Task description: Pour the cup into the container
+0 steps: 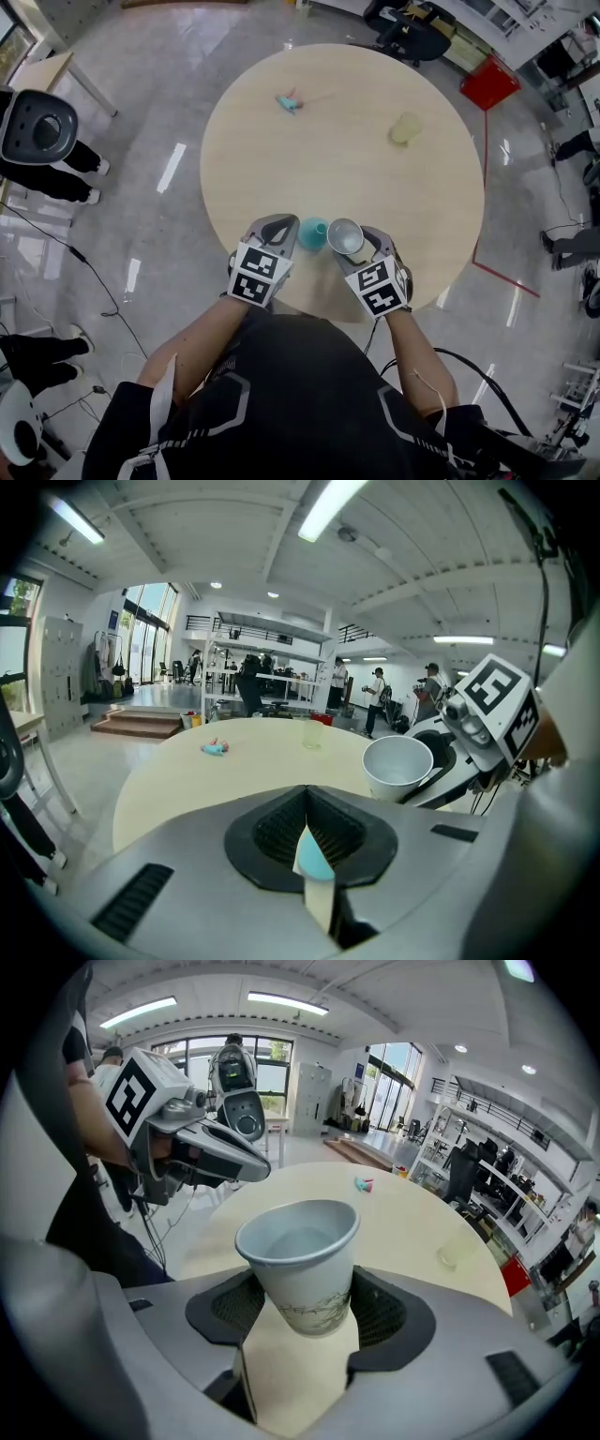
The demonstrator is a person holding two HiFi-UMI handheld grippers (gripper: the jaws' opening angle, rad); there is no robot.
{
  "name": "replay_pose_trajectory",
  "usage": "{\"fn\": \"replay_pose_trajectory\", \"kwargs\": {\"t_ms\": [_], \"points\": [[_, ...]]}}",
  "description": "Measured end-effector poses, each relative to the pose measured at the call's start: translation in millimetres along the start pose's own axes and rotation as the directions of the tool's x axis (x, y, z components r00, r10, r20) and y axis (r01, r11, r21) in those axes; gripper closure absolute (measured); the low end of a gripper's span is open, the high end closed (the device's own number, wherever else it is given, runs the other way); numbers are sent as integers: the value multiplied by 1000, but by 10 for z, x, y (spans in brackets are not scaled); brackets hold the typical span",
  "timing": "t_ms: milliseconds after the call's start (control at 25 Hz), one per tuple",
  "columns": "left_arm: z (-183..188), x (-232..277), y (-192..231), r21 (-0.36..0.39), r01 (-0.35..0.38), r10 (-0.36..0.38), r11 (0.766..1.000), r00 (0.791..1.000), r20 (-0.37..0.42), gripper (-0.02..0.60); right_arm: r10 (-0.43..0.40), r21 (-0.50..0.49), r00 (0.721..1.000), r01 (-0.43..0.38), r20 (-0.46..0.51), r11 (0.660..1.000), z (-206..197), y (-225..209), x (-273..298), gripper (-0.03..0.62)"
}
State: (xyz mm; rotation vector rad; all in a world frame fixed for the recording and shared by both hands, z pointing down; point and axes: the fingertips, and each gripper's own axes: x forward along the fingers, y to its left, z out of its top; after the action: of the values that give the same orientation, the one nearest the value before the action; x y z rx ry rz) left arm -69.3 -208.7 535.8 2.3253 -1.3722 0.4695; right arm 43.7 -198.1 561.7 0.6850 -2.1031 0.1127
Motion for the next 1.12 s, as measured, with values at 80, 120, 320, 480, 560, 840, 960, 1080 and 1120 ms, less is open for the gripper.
{"fn": "replay_pose_trajectory", "kwargs": {"t_ms": [80,120,320,480,560,840,960,1080,1120], "points": [[-2,21,-8,3,6,-6,1000,1000,-3,580,3,-13,1000,-3,-22,1000,-14,-5,21,306],[-4,33,-10,5,9,-9,1000,1000,-4,580,5,-20,999,-6,-33,1000,-23,-7,34,306],[-15,65,4,5,16,-16,1000,1000,-4,580,12,-52,997,-16,-74,999,-42,1,74,306],[-31,84,2,5,19,-18,1000,1000,-8,580,21,-64,995,-27,-101,998,-49,-5,75,306],[-50,87,-9,4,22,-22,1000,1000,-11,580,17,-79,992,-27,-122,996,-68,-7,74,307],[-55,120,-21,0,36,-36,999,999,-11,580,23,-110,983,-43,-180,993,-117,-29,96,307],[-60,128,-15,-4,37,-37,999,999,-9,580,23,-117,981,-47,-195,992,-117,-36,98,307],[-72,127,-6,-10,38,-38,999,999,-10,580,26,-130,977,-55,-213,990,-115,-22,90,307],[-74,128,-2,-14,37,-37,999,999,-10,580,29,-135,975,-59,-219,989,-117,-17,89,307]]}}
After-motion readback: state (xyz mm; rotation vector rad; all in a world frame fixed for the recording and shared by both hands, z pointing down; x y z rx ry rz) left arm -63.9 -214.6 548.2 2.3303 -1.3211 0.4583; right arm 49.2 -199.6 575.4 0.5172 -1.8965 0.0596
